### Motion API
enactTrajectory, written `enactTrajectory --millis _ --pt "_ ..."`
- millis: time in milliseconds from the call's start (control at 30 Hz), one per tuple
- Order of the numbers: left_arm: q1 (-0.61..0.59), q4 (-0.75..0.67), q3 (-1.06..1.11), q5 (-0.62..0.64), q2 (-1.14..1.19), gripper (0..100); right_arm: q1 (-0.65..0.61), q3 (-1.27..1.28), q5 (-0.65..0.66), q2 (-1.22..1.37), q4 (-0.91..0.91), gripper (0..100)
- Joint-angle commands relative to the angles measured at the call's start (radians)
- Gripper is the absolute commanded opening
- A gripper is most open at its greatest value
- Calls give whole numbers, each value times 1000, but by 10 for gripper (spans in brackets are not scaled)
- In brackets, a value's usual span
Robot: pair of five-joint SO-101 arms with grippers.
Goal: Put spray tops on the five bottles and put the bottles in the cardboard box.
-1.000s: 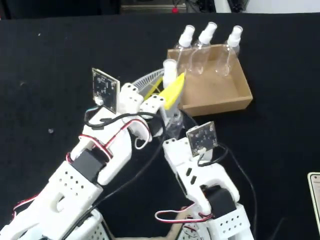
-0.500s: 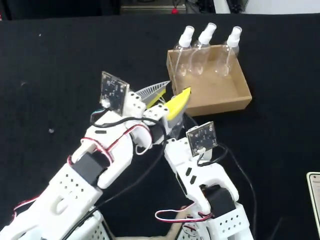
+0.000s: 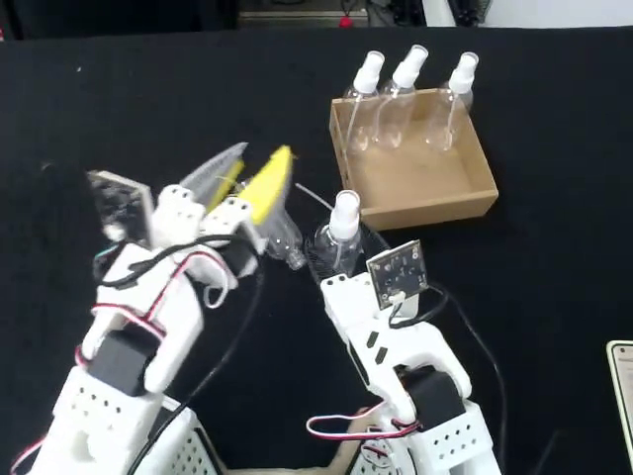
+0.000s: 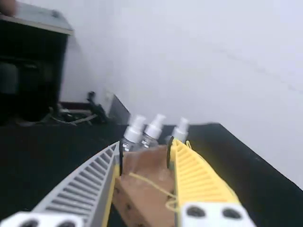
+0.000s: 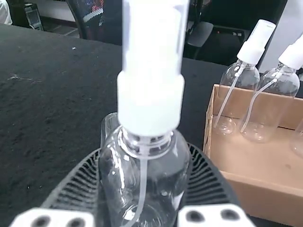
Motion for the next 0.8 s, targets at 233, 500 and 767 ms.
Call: enactTrajectory --millis 233,500,767 --pt "-326 -140 426 -6 -37 170 21 -82 -6 -102 -25 74" --pt "-354 -324 608 -5 -32 170 270 -243 -5 -76 -104 74" --pt "-352 -327 648 3 -28 170 276 -423 -3 326 -347 74"
